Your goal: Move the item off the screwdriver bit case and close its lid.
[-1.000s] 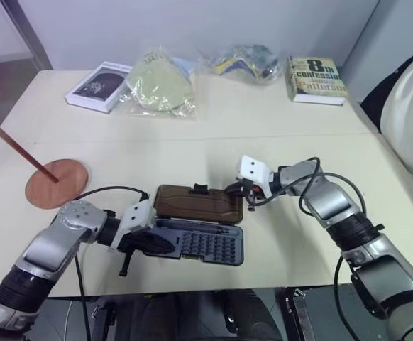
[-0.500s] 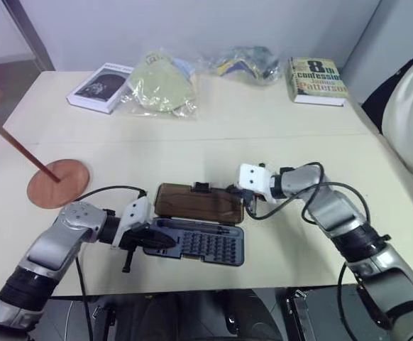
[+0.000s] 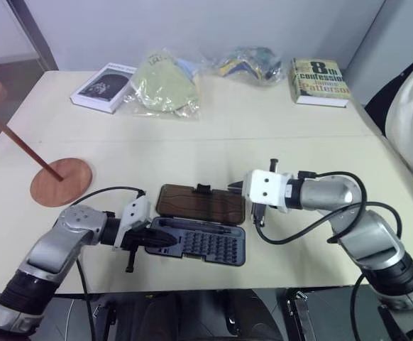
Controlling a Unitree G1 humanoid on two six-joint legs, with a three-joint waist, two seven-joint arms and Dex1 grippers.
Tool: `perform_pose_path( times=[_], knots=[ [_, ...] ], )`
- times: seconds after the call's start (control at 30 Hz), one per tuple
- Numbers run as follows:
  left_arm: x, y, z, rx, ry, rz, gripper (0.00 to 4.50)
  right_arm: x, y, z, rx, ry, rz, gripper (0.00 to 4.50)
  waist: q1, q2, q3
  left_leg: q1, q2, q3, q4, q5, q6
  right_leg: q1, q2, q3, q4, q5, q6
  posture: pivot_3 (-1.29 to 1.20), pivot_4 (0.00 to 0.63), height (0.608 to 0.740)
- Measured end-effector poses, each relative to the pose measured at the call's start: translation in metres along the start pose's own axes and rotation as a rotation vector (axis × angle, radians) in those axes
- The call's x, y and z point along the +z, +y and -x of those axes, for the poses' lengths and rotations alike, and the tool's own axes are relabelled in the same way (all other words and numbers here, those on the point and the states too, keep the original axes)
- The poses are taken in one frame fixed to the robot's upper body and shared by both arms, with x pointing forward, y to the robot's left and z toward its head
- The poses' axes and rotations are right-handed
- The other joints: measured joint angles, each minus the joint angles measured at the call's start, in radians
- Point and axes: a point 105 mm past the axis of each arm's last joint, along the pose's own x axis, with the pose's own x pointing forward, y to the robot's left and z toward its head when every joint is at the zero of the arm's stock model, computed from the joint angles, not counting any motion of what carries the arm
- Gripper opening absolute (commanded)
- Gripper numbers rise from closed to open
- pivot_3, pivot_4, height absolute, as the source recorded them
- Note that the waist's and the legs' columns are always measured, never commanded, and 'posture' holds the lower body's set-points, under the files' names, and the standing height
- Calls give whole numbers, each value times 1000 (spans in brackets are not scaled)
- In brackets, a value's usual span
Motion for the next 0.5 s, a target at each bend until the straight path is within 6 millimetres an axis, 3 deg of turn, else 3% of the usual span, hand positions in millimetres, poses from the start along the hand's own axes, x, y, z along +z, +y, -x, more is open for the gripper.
perform_pose_path(
  times=[0.1,0.2,0.27,0.5],
  knots=[
    [0,0,0,3,-1,0,0,-5,-1,-12,44,-34,-226,53,-1,0,0,0,0,0,0,0,0,0,0,0,0,0,0,0,150,737],
    [0,-1,0,6,-1,4,0,-7,-11,-20,70,-56,-384,919,-1,0,0,0,0,0,0,0,0,0,0,0,0,0,0,0,150,737],
    [1,-1,0,7,0,6,0,-15,-24,-21,56,-38,-449,1880,-1,0,0,0,0,0,0,0,0,0,0,0,0,0,0,0,150,737],
    [2,-2,0,6,-3,7,0,-34,-20,-27,126,-5,-542,1880,-1,0,0,-1,0,0,-1,0,0,0,0,0,-1,0,0,0,150,737]
  ],
)
